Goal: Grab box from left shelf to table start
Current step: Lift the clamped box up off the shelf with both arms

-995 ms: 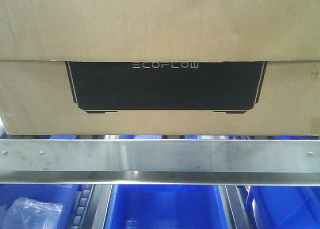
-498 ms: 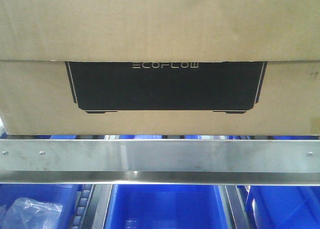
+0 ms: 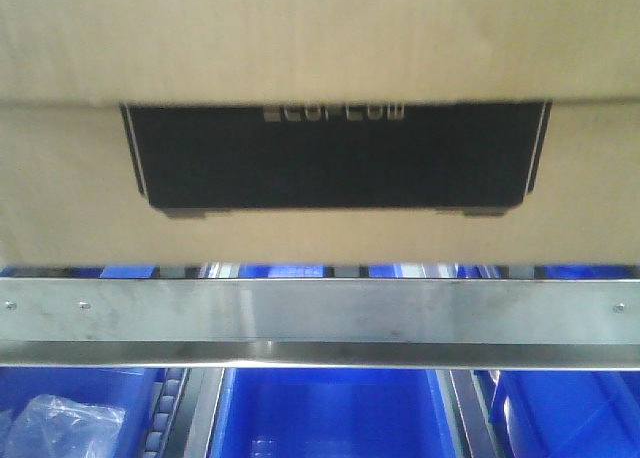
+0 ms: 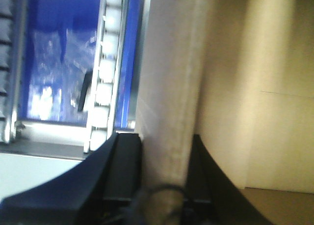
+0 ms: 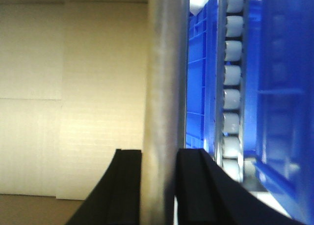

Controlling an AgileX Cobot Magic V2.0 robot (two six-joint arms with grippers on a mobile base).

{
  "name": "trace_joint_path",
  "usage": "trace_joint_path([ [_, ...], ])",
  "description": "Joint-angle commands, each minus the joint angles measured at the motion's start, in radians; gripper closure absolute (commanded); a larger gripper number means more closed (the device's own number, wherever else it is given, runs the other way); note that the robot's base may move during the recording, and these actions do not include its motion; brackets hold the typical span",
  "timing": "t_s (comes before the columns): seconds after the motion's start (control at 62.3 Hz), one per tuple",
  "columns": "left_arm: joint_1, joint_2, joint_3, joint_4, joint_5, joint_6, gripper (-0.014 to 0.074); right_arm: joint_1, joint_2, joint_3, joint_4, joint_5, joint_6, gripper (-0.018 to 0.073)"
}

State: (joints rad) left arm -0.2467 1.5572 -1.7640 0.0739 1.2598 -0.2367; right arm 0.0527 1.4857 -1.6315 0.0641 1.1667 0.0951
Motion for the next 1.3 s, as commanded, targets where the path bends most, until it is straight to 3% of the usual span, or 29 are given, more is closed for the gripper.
trace_joint_path([
  [0.0, 0.001, -0.097, -0.035, -0.015, -0.01, -0.024, 0.0616, -0.003, -0.073, -0.037, 0.012, -0.074, -0.008, 0.0505],
  [0.417, 0.001, -0.208, -0.006, -0.03, 0.025, -0.024, 0.0616, -0.003, -0.208, 0.047, 0.014, -0.064, -0.008, 0.0505],
  [0.626, 0.001, -0.298, 0.135, -0.074, -0.018, -0.025, 0.0617, -0.003, -0.301, 0.133, 0.027, -0.078, -0.008, 0.0505],
  [0.931, 0.001, -0.5, 0.306, -0.079, -0.096, -0.03, 0.0616, -0.003, -0.438, 0.213, 0.031, -0.086, -0.008, 0.0505],
  [1.284, 0.001, -0.634, 0.316, -0.085, -0.024, -0.016, 0.0616, -0.003, -0.598, 0.299, 0.046, -0.058, -0.008, 0.0505],
])
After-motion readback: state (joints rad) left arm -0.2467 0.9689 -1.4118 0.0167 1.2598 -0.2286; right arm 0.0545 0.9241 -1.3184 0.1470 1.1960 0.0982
